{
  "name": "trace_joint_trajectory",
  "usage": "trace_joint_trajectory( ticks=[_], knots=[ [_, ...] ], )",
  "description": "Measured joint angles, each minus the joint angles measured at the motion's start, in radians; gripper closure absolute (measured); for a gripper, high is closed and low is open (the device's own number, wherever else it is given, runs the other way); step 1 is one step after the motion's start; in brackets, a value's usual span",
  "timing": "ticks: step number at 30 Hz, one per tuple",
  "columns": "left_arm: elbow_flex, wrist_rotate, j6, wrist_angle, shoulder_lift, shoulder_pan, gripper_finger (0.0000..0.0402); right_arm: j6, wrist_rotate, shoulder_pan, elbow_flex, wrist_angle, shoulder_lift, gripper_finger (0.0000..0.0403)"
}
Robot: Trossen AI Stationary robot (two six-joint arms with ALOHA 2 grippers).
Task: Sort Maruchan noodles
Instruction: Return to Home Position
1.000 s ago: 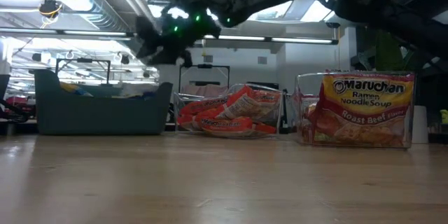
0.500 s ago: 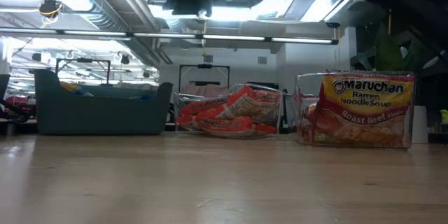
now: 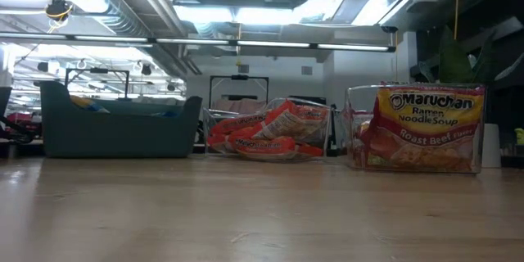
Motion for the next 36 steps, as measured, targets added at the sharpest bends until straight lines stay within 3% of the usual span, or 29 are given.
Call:
trace_joint_trajectory(
  ticks=[6,9,11,16,19,24,30,32,36],
  knots=[
    [0.000,0.061,-0.005,-0.015,0.000,0.001,0.0401,-0.003,0.111,0.000,-0.002,-0.174,-0.108,0.0242],
    [0.000,0.034,-0.040,-0.013,0.000,0.020,0.0401,0.000,0.062,-0.001,-0.001,-0.215,-0.161,0.0242],
    [0.000,0.069,-0.025,0.010,0.000,0.040,0.0401,0.023,-0.003,-0.001,-0.001,-0.237,-0.189,0.0242],
    [0.000,0.293,0.168,0.184,0.000,0.115,0.0401,0.081,-0.156,-0.016,-0.001,-0.344,-0.252,0.0242],
    [0.000,0.469,0.344,0.327,0.000,0.200,0.0401,0.104,-0.195,-0.030,-0.001,-0.425,-0.298,0.0242],
    [0.000,0.808,0.606,0.552,-0.001,0.374,0.0401,0.114,-0.184,-0.024,-0.002,-0.517,-0.390,0.0242],
    [0.000,1.134,0.631,0.576,-0.039,0.573,0.0401,0.159,-0.109,-0.025,-0.059,-0.560,-0.548,0.0242],
    [-0.002,1.189,0.627,0.544,-0.085,0.633,0.0401,0.179,-0.081,-0.025,-0.120,-0.557,-0.622,0.0242],
    [-0.002,1.155,0.669,0.389,-0.245,0.713,0.0401,0.223,-0.064,-0.025,-0.333,-0.501,-0.793,0.0242]
  ],
)
